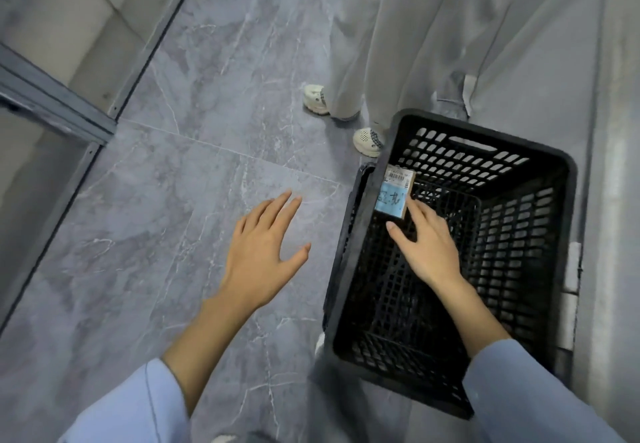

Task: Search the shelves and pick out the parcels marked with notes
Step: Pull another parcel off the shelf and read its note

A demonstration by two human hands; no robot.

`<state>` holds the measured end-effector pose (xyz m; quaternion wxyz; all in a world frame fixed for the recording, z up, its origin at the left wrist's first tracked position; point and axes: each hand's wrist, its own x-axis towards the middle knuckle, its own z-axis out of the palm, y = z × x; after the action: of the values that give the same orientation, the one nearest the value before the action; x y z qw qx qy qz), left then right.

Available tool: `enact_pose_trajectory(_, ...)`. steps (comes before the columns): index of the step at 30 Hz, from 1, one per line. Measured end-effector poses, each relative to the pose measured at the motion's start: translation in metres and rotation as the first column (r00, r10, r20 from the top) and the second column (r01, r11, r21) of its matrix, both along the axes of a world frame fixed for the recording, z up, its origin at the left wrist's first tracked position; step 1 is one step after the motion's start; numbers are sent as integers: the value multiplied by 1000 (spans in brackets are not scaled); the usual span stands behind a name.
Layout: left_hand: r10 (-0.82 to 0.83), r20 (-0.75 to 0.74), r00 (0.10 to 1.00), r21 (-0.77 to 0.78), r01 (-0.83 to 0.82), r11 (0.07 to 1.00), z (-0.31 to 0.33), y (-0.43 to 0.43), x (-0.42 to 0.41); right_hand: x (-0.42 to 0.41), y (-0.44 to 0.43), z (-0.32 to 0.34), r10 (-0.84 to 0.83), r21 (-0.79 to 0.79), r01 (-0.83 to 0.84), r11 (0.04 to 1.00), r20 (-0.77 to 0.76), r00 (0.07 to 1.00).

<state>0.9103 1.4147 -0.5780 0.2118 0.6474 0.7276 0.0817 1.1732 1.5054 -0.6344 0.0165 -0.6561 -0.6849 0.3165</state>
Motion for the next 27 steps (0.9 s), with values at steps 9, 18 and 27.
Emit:
enact_pose_trajectory(9, 226, -13, 974, 67, -225, 972, 75, -105, -93, -145, -65, 102, 309, 204, -291, 935, -60, 949)
enact_pose_trajectory(18, 592, -87, 801, 205, -567, 797, 189, -269, -249, -382, -192, 219, 661, 312, -602, 735, -134, 738)
enact_pose_trajectory(27, 873, -152, 463, 397, -780, 483, 327, -492, -385, -586, -374, 363, 913, 489, -780, 389, -89, 399)
